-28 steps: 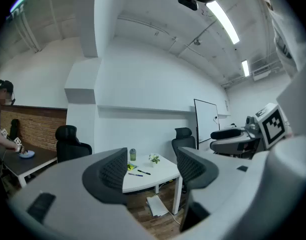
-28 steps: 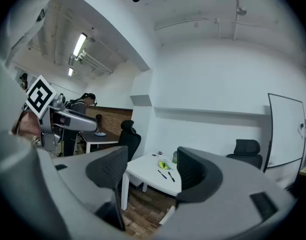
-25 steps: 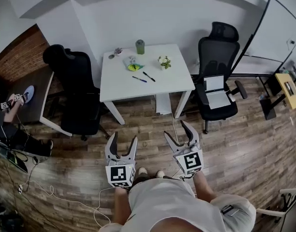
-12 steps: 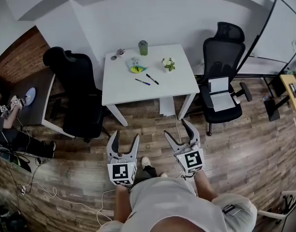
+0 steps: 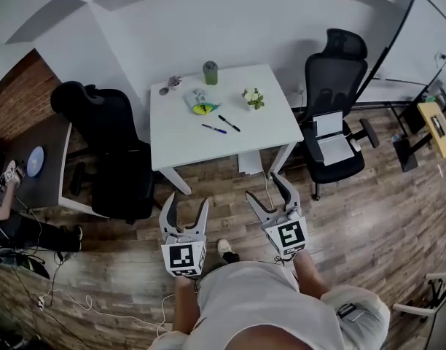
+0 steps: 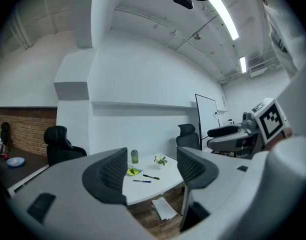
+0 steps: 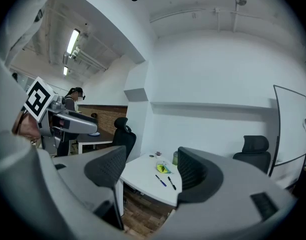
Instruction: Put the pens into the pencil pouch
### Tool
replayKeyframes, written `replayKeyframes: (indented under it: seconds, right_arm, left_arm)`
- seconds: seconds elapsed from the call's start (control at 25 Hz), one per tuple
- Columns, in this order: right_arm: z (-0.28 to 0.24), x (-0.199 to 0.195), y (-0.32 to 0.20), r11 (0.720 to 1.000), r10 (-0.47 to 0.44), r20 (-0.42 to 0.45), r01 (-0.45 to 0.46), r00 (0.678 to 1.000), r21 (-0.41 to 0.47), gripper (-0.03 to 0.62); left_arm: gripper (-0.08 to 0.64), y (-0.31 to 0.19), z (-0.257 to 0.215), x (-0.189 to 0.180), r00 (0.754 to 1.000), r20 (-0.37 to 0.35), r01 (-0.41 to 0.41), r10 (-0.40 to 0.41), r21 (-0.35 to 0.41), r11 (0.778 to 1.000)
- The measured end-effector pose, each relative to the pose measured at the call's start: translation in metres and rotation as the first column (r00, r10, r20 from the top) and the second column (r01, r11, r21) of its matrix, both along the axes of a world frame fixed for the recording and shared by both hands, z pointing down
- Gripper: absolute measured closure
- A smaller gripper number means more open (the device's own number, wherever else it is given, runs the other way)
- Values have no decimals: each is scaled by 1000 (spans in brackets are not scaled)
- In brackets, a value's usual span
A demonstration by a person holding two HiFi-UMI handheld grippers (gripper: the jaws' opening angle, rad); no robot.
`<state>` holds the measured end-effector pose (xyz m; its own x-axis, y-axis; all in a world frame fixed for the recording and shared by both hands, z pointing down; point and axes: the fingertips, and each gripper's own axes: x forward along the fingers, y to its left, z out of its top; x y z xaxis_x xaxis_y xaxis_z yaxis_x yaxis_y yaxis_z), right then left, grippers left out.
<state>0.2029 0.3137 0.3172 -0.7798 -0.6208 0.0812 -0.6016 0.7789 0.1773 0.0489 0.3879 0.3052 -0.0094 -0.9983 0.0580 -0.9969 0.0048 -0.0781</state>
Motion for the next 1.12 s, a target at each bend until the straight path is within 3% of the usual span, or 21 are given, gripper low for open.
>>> replayKeyframes:
  seconds: [0.64,1.12]
  right_arm:
    - [0,-80,-54,998,62,-28,-61,998,30,275]
    - [14,-102,-98,996,90,-27,-89,996,15,278]
  left_arm:
    - [255,-62,4,-81,998,-22,-62,62,27,998]
    - [258,-115,15,-102,995,-6,-97,97,16,995]
